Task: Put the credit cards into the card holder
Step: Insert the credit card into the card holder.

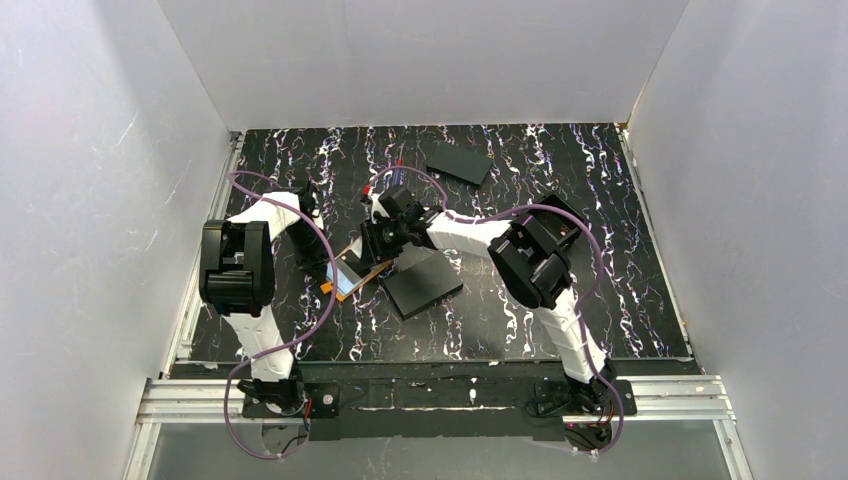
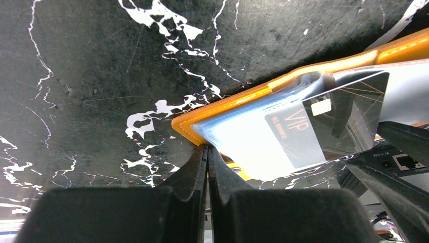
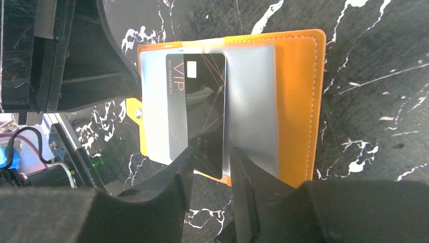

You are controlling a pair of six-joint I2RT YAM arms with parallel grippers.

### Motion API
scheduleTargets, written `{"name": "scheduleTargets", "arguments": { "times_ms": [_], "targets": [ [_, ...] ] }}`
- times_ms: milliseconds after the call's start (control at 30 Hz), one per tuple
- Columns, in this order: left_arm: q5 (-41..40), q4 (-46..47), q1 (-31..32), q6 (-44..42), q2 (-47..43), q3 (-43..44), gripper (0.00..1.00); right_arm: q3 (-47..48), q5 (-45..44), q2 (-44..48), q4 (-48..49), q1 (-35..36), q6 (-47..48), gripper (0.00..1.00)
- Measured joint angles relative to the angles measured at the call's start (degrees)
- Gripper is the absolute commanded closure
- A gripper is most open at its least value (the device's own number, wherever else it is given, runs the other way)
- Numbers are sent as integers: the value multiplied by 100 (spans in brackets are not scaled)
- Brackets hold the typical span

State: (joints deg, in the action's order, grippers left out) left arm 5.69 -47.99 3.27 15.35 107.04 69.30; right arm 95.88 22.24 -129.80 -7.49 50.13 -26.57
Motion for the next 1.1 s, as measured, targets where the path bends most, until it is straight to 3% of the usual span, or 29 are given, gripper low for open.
{"name": "scheduleTargets", "arguments": {
  "times_ms": [333,1100],
  "targets": [
    [7,2,22,-15,0,0,100,92,442,-229,208,22,-44,77],
    [-22,2,55,-39,0,0,100,367,629,-374,205,286,424,78]
  ]
}}
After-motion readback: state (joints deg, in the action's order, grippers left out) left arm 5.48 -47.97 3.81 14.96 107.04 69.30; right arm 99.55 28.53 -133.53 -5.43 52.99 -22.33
